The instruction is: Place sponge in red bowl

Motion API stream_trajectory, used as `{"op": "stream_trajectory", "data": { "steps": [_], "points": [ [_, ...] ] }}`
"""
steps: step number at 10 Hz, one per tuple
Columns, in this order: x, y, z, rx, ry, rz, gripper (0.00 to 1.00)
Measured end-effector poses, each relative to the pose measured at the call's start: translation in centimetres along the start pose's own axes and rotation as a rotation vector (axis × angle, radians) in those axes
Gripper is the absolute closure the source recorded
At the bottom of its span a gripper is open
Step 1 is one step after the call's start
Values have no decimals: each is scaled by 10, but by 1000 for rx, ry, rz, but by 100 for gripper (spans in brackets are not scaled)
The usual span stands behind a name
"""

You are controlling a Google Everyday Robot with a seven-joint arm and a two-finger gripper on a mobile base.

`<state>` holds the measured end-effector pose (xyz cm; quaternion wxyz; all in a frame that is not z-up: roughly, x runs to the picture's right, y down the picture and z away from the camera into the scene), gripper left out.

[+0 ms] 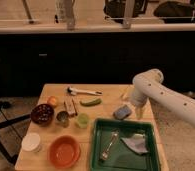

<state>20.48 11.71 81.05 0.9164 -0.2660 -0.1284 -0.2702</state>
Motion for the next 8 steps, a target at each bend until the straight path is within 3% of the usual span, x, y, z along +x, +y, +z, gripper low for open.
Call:
{"op": "stream_trajectory", "data": {
  "steps": [4,8],
  "points": [
    [11,-2,26,42,45,33,20],
    [25,-29,44,64,56,32,20]
  ]
}}
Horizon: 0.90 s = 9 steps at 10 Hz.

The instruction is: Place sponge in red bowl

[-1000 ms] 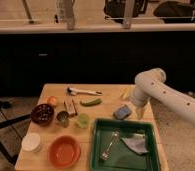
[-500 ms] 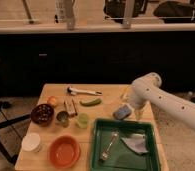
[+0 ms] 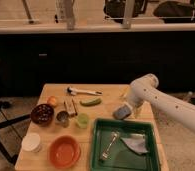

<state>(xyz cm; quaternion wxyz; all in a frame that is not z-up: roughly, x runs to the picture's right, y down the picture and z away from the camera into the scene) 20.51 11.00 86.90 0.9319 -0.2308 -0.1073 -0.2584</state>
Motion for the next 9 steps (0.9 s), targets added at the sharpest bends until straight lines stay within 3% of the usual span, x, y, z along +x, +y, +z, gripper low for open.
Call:
{"op": "stream_trajectory", "data": {
  "steps": [3,6,7,9],
  "points": [
    [3,-9,24,-11,-17,8,20],
    [-11,-5,47,-43,-88,23,20],
    [-16,-2,51,-55,-108,25,23],
    [-25,2,55,-71,-137,23,41]
  ]
}}
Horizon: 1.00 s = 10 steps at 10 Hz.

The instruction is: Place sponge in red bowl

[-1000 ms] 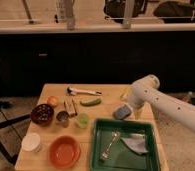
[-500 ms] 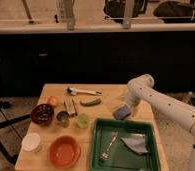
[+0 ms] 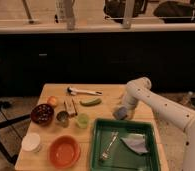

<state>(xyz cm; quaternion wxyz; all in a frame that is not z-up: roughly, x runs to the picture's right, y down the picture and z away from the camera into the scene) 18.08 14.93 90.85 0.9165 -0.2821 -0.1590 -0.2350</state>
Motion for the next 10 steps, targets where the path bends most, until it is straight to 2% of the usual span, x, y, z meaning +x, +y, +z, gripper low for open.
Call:
{"op": "stream_trajectory", "data": {
  "steps": [4,6,10],
  "points": [
    [-12,5,2,-18,-32,-11,80],
    [-14,6,-9,-14,-26,-16,98],
    [-12,-6,-49,38,20,-25,100]
  ]
}}
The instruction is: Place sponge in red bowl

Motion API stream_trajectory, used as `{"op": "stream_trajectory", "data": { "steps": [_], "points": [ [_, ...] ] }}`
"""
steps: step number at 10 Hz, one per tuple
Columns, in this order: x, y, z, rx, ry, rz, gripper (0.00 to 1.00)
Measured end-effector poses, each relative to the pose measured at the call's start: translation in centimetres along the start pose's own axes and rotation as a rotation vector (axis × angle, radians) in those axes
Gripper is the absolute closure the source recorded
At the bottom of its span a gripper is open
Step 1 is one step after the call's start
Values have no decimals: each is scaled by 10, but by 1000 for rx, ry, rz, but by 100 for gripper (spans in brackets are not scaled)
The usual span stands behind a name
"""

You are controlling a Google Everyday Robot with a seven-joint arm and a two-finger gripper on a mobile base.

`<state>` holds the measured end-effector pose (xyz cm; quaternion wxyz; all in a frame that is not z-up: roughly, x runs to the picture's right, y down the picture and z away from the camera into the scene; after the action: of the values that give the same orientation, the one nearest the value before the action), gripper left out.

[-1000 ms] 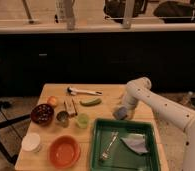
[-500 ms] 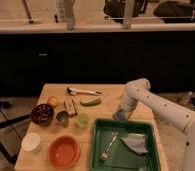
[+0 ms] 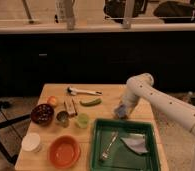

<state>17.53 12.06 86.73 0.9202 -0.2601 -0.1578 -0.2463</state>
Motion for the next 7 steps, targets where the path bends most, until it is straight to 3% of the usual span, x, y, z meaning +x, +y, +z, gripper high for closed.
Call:
{"op": "stream_trajectory", "data": {
  "steps": [4,7],
  "points": [
    [-18,-15,-31,47,-3,-29,100],
    [-64,-27,-47,49,-72,-88,100]
  ]
}}
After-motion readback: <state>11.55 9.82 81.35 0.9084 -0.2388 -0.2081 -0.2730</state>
